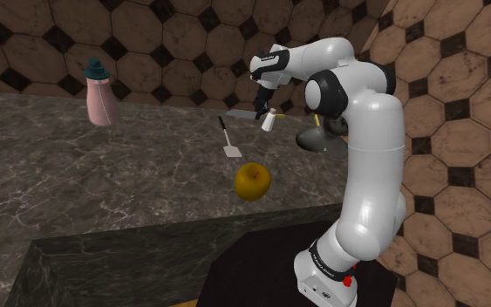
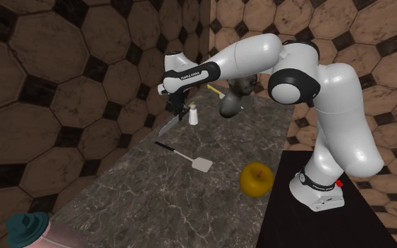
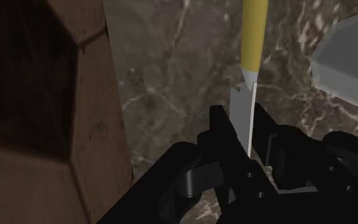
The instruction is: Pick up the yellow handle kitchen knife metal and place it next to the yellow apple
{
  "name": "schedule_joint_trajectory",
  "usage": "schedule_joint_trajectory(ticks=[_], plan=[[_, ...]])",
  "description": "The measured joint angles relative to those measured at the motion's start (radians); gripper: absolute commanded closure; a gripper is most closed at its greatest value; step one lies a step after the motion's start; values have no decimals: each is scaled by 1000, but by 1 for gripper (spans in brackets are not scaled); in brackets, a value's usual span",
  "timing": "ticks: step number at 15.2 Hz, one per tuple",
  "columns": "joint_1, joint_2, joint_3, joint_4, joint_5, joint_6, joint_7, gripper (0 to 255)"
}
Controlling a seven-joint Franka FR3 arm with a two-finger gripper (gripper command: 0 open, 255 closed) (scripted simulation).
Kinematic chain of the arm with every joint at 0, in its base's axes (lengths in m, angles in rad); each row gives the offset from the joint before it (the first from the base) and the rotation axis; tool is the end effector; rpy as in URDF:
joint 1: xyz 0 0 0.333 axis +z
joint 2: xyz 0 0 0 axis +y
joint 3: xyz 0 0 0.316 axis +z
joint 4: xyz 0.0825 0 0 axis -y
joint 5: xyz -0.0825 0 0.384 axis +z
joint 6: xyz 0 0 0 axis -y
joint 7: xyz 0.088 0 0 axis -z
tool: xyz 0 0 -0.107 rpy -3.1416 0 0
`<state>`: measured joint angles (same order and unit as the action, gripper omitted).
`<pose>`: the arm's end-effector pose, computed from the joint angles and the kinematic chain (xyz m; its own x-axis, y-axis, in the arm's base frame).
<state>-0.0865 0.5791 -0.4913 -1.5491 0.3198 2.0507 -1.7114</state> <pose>0.6152 -0.3191 0.3420 0.4955 0.8683 0.0215 0.8685 -0.4957 0.0000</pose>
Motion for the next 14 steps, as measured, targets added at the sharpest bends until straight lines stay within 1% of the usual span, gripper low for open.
schedule_joint_trajectory(ticks=[7,14], plan=[[0,0,0,0,0,0,0,255],[2,-29,-11,38,-18,-64,12,255]])
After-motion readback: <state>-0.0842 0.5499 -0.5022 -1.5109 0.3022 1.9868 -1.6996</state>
